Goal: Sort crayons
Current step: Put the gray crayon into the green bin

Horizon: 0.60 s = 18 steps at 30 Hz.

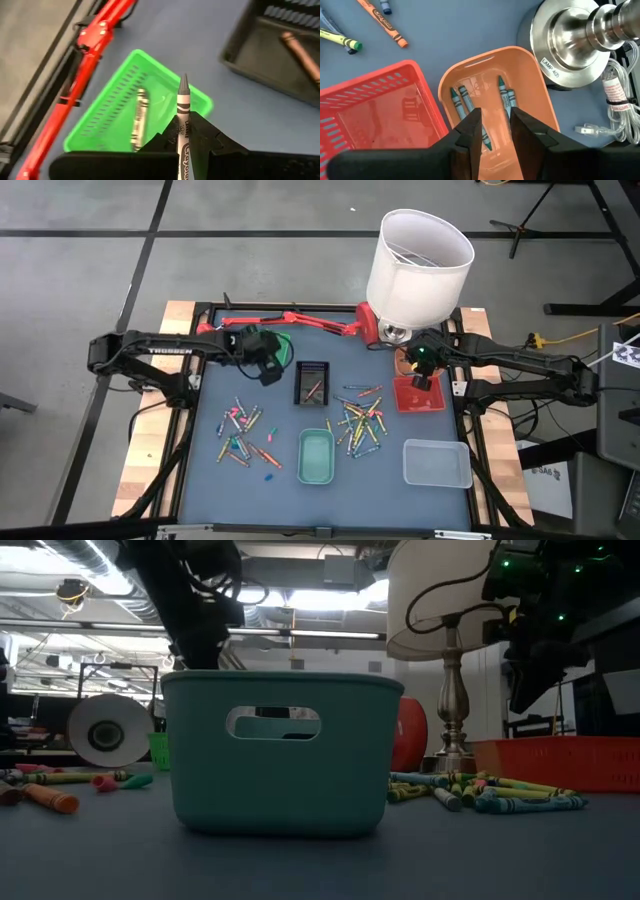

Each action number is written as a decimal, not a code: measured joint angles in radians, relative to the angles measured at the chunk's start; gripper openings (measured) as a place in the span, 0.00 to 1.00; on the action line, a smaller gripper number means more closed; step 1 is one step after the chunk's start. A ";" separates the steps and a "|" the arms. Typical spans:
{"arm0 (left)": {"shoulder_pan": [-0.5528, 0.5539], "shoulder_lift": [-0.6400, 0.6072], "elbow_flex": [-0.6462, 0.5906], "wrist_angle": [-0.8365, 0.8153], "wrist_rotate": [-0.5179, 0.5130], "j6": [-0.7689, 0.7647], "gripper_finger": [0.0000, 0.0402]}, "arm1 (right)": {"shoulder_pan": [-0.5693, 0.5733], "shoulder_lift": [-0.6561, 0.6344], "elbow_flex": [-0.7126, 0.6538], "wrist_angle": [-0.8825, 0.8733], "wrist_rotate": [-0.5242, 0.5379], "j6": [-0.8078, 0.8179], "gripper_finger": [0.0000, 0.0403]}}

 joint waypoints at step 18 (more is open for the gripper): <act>0.157 0.000 0.000 0.010 -0.017 0.071 0.01 | 0.000 0.000 0.049 -0.002 -0.003 -0.027 0.25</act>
